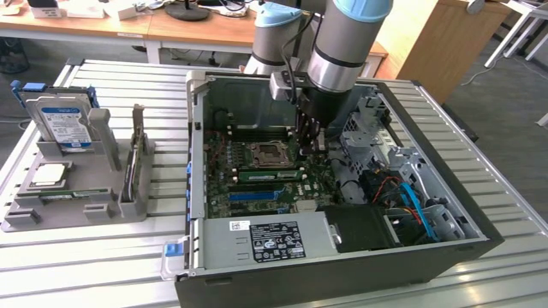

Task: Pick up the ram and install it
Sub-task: 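Press down the ram until it locks into place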

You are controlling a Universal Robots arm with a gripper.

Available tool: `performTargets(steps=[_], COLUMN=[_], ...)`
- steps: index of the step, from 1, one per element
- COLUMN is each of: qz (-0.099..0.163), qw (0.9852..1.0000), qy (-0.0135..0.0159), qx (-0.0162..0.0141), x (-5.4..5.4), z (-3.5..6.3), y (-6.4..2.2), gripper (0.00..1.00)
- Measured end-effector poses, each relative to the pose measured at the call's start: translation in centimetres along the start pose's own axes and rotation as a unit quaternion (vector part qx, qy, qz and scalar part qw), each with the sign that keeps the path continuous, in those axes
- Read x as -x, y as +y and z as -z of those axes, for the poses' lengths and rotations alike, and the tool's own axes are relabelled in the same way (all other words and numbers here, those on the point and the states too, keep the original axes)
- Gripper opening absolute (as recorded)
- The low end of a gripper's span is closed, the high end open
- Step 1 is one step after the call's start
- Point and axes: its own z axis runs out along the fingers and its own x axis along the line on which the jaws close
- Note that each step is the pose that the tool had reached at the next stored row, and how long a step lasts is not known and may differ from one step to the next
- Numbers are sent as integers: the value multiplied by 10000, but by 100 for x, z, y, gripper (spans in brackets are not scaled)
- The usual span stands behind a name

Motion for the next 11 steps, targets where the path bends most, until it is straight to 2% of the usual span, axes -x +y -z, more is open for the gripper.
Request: performTargets(steps=[6,11], qz=[-1,0], qw=[10000,10000], qy=[1,0], qx=[1,0], x=[0,0], z=[-9,-10], y=[-1,-58], gripper=[11,11])
